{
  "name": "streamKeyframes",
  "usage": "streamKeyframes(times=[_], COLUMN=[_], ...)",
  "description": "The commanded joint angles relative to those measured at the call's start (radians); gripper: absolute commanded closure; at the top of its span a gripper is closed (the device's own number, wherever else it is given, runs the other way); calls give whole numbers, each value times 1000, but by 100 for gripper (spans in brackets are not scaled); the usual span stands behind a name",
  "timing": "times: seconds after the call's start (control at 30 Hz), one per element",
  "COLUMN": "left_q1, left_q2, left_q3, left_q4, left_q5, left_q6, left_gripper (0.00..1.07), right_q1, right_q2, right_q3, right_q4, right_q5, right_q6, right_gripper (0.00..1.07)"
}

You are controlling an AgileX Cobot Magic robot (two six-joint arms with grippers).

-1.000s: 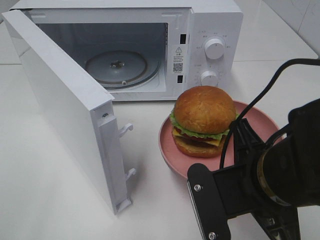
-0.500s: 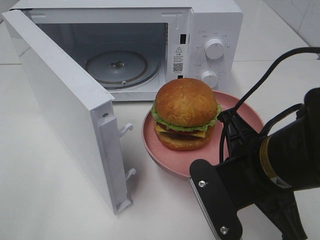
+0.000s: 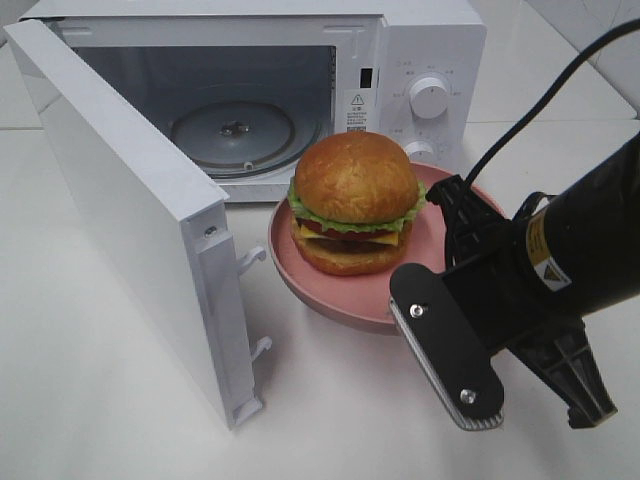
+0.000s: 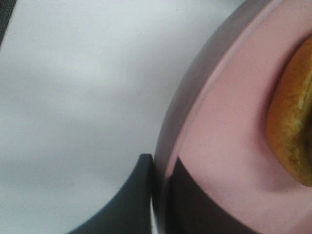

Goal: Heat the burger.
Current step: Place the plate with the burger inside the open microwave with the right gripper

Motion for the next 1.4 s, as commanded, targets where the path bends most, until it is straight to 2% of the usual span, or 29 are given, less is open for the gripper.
streamKeyframes(times=[0.03,0.23,0.53,0.93,1.23,1.4], left_q1=[-1,-1,-1,-1,-1,-1], left_q2=[-5,-5,-5,-5,-5,-5], left_q3=[0,0,0,0,0,0], left_q4=[-4,-4,-4,-4,-4,-4], left_q5=[-8,-8,-8,-8,-8,-8], left_q6=[2,2,2,2,2,2], left_gripper=[7,7,7,7,7,7], right_q1=[-24,-90,-167,-176,-176,-176], right_q2=[-21,-21,-18,33,115,171], right_q3=[-32,-96,-129,-130,-144,-193], right_q4=[35,160,251,262,393,396], right_q5=[-27,-19,12,-23,-100,-101], right_q6=[-99,-295,-476,-504,-588,-601], right_gripper=[107,107,107,107,107,107])
